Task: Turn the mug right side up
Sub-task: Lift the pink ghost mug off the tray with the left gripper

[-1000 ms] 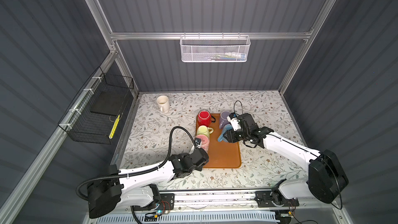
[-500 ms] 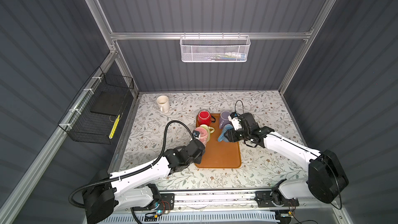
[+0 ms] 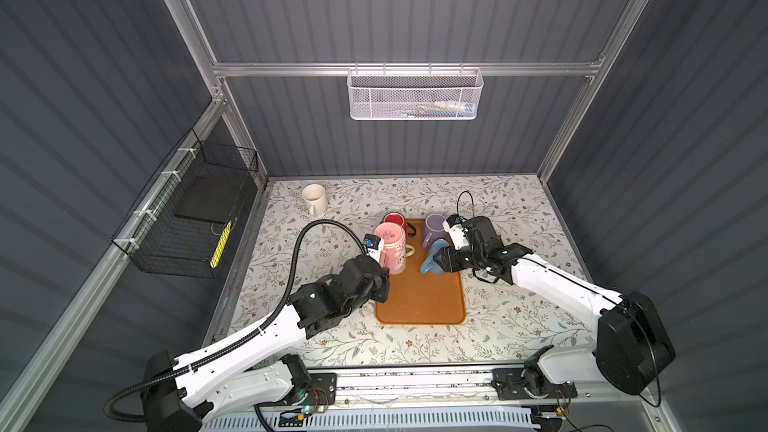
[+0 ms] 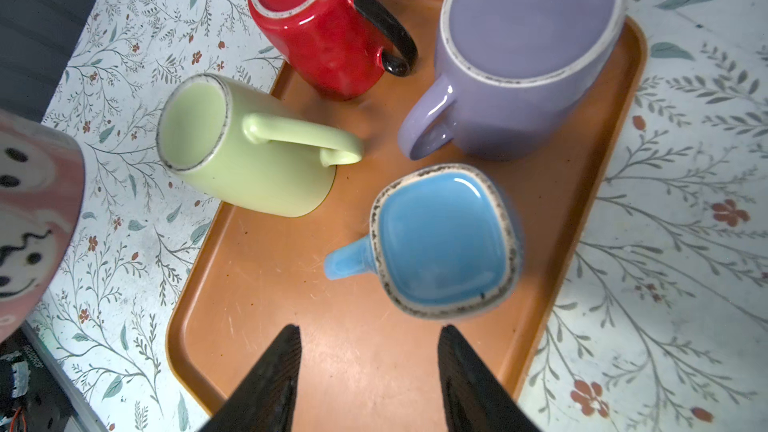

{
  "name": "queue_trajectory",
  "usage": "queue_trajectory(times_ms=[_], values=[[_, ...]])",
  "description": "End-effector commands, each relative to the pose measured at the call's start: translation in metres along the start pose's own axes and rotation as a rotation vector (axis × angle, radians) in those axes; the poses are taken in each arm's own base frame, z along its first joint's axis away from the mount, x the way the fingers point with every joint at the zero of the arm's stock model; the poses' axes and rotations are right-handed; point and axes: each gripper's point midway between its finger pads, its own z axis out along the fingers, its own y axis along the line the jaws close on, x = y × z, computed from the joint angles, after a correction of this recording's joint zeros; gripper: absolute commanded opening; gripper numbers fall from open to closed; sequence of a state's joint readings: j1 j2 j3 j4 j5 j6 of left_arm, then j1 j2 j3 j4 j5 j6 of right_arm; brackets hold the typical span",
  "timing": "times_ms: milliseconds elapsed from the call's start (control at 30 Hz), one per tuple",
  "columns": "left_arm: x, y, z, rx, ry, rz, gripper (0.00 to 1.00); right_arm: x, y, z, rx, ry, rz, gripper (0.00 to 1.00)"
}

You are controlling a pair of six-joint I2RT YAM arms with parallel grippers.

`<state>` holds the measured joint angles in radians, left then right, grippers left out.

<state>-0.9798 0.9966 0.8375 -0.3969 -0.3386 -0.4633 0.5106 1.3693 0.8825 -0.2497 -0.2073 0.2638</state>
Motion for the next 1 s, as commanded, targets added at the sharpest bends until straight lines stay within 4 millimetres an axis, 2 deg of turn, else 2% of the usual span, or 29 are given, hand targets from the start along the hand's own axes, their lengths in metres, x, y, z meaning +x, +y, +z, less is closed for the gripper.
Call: queue_trajectory(times_ms=[0, 333, 733, 967], values=[[-0.063, -0.018, -0.026, 0.082, -0.206, -0.017, 0.00, -0.004, 0.002, -0.008, -0.029, -0.031, 0.026, 0.55], [-0.095, -0.020, -0.012, 0.168, -0.252, -0.011, 0.00, -0.006, -0.003, -0.020, -0.032, -0.061, 0.057, 0.55], [-0.135, -0.030, -0.005, 0.247, -0.311, 0.025, 0.00, -0.009, -0.010, -0.021, -0.043, -0.084, 0.092, 0.55], [-0.148, -0.029, 0.013, 0.284, -0.328, 0.027, 0.00, -0.011, -0.019, -0.027, -0.046, -0.108, 0.127, 0.55]])
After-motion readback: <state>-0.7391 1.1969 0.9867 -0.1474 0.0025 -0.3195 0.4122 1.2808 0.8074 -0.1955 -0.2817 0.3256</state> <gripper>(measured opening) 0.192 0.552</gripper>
